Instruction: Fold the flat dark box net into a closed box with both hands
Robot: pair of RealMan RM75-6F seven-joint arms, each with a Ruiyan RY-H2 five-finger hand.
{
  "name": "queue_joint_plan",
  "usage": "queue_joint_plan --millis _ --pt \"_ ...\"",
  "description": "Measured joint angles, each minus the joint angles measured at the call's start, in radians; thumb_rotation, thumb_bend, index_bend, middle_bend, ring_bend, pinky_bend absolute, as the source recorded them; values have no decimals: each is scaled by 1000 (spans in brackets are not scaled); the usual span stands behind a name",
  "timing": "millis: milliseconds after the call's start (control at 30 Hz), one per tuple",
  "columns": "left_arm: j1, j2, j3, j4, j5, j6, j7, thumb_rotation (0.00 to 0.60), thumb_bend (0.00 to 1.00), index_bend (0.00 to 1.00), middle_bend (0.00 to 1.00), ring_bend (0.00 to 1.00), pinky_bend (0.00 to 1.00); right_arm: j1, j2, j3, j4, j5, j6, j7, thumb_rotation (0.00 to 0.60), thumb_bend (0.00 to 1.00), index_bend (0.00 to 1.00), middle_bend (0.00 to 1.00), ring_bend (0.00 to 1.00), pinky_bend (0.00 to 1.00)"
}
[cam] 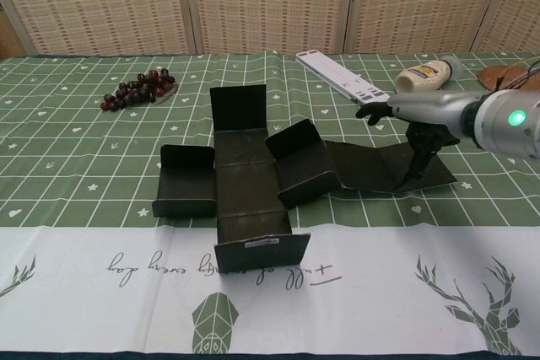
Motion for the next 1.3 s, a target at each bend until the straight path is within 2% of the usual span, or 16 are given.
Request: queue_joint_plan --millis 300,900,1067,1300 --pt "-1 -6 -2 15 -3 -8 -9 600 430 164 42 180 318 82 -66 -19 108 105 -9 -27 600 193 0 72 716 886" --pt "1 -14 -2 29 -7 -13 -14 600 429 164 42 177 298 207 -131 -61 210 241 -52 -93 600 202 0 73 716 886" --pt "-1 -15 -4 33 -8 -17 -16 600 430 164 43 177 297 229 -147 -71 236 260 -62 -105 600 284 2 108 721 886" --pt "-31 -16 -23 52 6 -28 -24 600 430 199 44 183 297 234 -159 -75 254 242 -71 -75 600 325 109 189 748 886"
